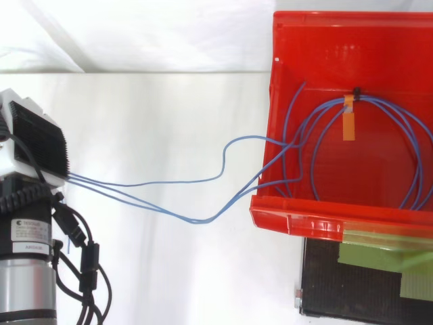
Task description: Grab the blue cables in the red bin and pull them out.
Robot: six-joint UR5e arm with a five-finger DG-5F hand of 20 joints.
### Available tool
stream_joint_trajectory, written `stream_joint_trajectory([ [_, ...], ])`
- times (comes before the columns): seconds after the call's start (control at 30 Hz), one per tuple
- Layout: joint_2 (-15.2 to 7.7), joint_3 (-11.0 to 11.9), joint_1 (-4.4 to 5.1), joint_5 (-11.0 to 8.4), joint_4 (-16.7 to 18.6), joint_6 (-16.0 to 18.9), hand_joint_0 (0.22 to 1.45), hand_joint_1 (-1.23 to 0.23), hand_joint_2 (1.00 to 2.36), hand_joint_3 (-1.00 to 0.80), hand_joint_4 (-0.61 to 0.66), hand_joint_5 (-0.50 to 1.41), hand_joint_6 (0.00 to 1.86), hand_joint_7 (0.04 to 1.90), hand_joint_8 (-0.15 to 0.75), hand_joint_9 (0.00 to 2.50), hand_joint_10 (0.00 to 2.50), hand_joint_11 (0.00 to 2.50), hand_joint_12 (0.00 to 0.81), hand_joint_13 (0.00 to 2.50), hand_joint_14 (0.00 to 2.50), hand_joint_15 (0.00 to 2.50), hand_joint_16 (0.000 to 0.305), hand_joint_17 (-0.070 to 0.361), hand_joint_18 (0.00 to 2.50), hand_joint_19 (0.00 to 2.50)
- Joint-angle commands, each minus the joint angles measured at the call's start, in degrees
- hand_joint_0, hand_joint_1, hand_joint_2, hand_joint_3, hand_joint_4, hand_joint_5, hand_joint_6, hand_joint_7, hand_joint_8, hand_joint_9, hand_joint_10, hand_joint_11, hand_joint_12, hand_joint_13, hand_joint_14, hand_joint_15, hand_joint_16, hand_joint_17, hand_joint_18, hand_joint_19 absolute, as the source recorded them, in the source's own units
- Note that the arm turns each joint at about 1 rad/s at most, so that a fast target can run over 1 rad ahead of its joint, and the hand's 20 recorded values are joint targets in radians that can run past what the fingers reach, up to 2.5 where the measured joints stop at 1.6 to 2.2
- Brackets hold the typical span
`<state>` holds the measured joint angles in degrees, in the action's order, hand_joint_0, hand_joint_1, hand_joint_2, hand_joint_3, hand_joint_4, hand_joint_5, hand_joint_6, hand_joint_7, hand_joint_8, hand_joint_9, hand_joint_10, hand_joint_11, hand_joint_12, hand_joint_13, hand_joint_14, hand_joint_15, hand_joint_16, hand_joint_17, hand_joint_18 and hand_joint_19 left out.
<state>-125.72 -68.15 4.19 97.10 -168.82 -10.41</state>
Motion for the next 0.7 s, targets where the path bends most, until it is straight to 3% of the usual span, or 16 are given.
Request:
stream_joint_trajectory([
  [0.0,0.03,0.04,0.02,0.02,-0.02,0.0,0.97,-0.97,1.0,-0.97,0.19,1.01,0.62,0.64,0.241,1.62,0.03,1.2,0.299,1.62,1.16,1.11,0.039,0.088,1.1,1.23],
  [0.67,0.03,-0.05,0.02,0.02,-0.02,0.0,0.98,-0.96,1.0,-0.97,0.19,1.01,0.64,0.63,0.236,1.6,0.03,1.21,0.292,1.61,1.15,1.11,0.039,0.088,1.1,1.23],
])
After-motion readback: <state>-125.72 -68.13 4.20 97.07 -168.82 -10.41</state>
